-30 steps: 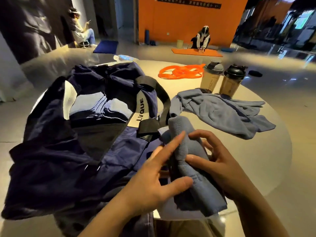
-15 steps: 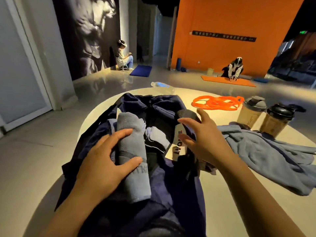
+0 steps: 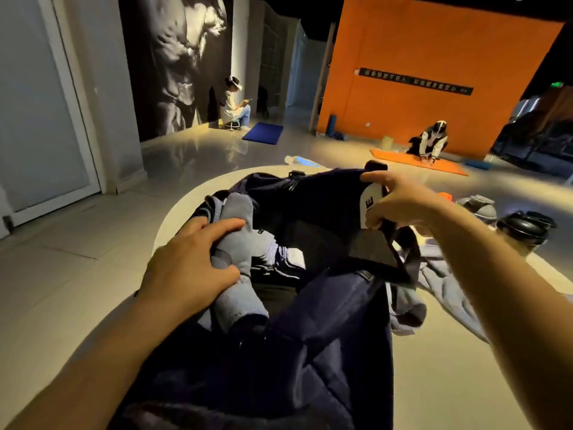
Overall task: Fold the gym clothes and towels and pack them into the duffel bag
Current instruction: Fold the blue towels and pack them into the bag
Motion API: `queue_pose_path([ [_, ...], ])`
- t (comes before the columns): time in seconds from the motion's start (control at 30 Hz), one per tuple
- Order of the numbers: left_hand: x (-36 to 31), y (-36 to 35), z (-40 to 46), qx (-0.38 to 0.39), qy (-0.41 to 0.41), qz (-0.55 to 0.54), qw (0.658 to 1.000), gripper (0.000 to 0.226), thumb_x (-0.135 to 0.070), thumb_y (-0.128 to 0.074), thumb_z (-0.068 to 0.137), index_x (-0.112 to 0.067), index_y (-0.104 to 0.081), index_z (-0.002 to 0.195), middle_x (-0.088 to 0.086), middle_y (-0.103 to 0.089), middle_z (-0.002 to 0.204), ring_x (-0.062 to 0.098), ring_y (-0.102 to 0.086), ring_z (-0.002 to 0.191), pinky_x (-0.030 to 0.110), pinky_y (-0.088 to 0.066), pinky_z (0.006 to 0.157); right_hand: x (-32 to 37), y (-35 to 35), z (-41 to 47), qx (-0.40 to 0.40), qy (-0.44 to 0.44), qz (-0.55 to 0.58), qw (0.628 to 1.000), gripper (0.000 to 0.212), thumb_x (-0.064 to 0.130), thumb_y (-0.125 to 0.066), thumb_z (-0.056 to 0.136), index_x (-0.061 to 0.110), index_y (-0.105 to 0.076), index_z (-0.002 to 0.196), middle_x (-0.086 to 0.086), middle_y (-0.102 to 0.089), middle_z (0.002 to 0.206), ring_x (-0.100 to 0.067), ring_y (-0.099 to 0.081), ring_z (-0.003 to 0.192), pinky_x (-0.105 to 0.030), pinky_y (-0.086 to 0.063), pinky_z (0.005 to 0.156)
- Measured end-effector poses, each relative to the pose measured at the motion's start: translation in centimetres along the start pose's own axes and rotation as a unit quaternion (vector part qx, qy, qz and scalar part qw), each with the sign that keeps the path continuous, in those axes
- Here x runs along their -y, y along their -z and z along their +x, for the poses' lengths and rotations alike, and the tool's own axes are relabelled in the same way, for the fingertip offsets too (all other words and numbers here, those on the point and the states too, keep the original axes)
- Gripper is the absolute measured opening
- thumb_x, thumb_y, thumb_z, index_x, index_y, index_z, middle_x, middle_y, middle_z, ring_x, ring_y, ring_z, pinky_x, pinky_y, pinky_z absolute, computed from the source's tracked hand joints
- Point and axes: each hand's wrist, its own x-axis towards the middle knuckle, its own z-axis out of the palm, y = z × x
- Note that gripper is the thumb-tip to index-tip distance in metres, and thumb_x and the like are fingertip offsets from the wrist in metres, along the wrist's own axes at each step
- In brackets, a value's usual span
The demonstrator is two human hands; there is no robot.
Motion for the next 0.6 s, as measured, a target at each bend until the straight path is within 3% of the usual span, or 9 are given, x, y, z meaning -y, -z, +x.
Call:
queue_pose_path([
  [0.1, 0.3, 1.3, 1.1, 0.006, 0.003, -0.011, 1.0, 0.065, -0.039, -0.069, 0.071, -0.051, -0.046, 0.131, -0.008, -0.052, 0.124, 0.022, -0.055, 0.103, 0.034, -0.045, 0.08, 0.9, 1.5, -0.9, 0.046, -0.032, 0.038, 0.998, 0.082, -0.015, -0.066, 0.074, 0.027, -0.043, 0.141, -0.019, -0.054, 0.113, -0.031, -0.061, 0.082, -0.036, -0.057, 0.061],
  [0.2, -0.2, 0.8, 0.9, 0.027, -0.001, -0.037, 0.999, 0.064, -0.038, -0.069, 0.071, -0.051, -0.047, 0.13, -0.008, -0.051, 0.125, 0.022, -0.053, 0.106, 0.03, -0.039, 0.078, -0.7, 1.2, -1.6, 0.065, -0.056, 0.016, 0.996, 0.082, -0.012, -0.067, 0.075, 0.032, -0.042, 0.14, -0.015, -0.051, 0.117, -0.03, -0.059, 0.085, -0.03, -0.054, 0.05],
  [0.33, -0.6, 0.0, 0.8, 0.03, -0.009, -0.041, 0.999, 0.066, -0.044, -0.06, 0.065, -0.051, -0.047, 0.13, -0.008, -0.052, 0.116, 0.018, -0.053, 0.097, 0.031, -0.04, 0.074, -2.6, 1.1, -2.1, 0.061, -0.061, 0.014, 0.996, 0.087, -0.015, -0.066, 0.075, 0.031, -0.038, 0.143, -0.011, -0.046, 0.114, -0.025, -0.055, 0.084, -0.029, -0.052, 0.053],
  [0.43, -0.9, -0.3, 1.0, -0.007, -0.014, -0.009, 1.0, 0.063, -0.044, -0.064, 0.069, -0.048, -0.049, 0.13, -0.005, -0.054, 0.116, 0.025, -0.052, 0.1, 0.035, -0.042, 0.08, -2.9, 1.1, -2.3, 0.059, -0.047, 0.034, 0.997, 0.09, -0.015, -0.067, 0.074, 0.033, -0.037, 0.144, -0.011, -0.046, 0.115, -0.023, -0.054, 0.088, -0.027, -0.053, 0.055],
  [0.53, -2.4, -0.1, 0.9, -0.089, -0.051, -0.007, 0.995, 0.056, -0.03, -0.071, 0.08, -0.041, -0.051, 0.131, -0.001, -0.05, 0.121, 0.028, -0.05, 0.104, 0.032, -0.036, 0.08, -2.5, 1.3, -2.4, 0.062, -0.038, 0.077, 0.994, 0.09, -0.016, -0.067, 0.074, 0.035, -0.038, 0.142, -0.011, -0.048, 0.114, -0.018, -0.053, 0.083, -0.025, -0.051, 0.051],
  [0.6, -3.9, -0.4, 1.4, -0.065, -0.067, -0.069, 0.993, 0.054, -0.026, -0.068, 0.083, -0.042, -0.05, 0.131, -0.004, -0.046, 0.126, 0.02, -0.05, 0.108, 0.027, -0.037, 0.082, -2.3, 1.4, -2.4, 0.067, -0.035, 0.095, 0.993, 0.089, -0.016, -0.067, 0.074, 0.035, -0.04, 0.141, -0.009, -0.05, 0.109, -0.018, -0.053, 0.083, -0.025, -0.051, 0.05],
])
